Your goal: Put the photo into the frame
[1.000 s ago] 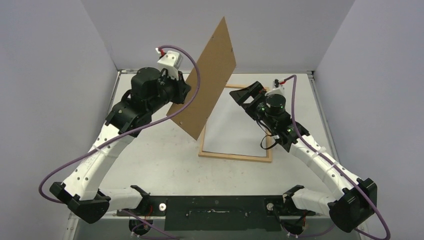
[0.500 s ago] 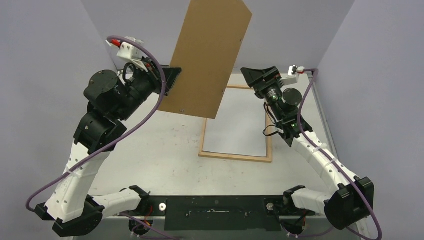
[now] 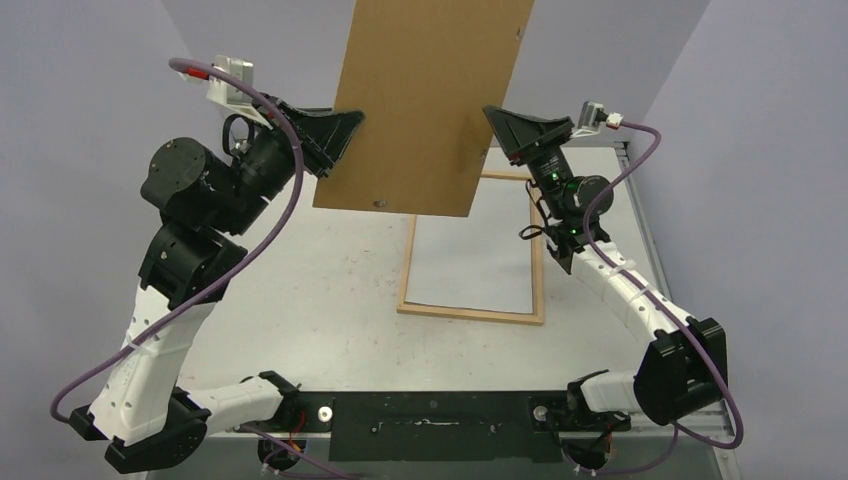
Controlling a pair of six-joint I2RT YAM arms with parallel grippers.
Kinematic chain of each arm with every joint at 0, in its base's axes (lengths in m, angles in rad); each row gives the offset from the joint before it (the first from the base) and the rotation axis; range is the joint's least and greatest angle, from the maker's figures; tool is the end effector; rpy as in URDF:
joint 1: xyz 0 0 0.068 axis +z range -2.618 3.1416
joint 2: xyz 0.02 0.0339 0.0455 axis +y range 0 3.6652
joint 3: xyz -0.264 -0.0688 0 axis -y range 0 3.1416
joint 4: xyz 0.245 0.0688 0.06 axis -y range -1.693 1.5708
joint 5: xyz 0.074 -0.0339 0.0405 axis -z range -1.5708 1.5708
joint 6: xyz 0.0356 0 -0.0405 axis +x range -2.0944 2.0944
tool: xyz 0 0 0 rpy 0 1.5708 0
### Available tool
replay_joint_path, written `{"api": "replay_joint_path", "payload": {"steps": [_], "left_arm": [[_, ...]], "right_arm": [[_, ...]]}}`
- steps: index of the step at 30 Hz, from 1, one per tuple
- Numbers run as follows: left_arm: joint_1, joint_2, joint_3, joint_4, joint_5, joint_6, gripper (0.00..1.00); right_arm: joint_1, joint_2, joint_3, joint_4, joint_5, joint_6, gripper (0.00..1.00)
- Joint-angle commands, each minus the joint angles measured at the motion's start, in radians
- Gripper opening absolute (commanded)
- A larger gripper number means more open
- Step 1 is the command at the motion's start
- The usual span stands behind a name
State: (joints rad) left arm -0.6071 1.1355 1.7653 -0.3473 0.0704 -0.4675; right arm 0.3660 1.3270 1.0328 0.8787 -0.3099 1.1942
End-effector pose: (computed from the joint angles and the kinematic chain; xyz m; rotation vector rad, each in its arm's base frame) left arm 0.1435 -0.1028 0.5762 0.1573 1.3419 -0.9606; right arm 0.2745 0.1168 0.4156 0.1498 1.1348 1.5605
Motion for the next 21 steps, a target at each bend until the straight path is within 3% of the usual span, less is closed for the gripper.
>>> {"api": "replay_joint_path", "payload": {"steps": [1,5,8,21], "left_arm": [[0.001,-0.013,0.073,0.199,-0.042,-0.073,0.00],[0.001,-0.006,0.099,0.163,-0.095,-0.081,0.00],[0.001,0.005,0.134,0.116,-0.105,-0.061,0.00],[0.001,-0.003,0.162,0.032,-0.070,-0.018,0.00]], "right_arm": [[-0.002,-0.019,0.026,0.336,-0.105,0.131,0.85],[-0.002,-0.007,0.063,0.446,-0.176,0.216,0.64],[-0.005,0.000,0.102,0.473,-0.209,0.258,0.53],[-0.032,0.072,0.300,0.466,-0.277,0.365,0.53]]}}
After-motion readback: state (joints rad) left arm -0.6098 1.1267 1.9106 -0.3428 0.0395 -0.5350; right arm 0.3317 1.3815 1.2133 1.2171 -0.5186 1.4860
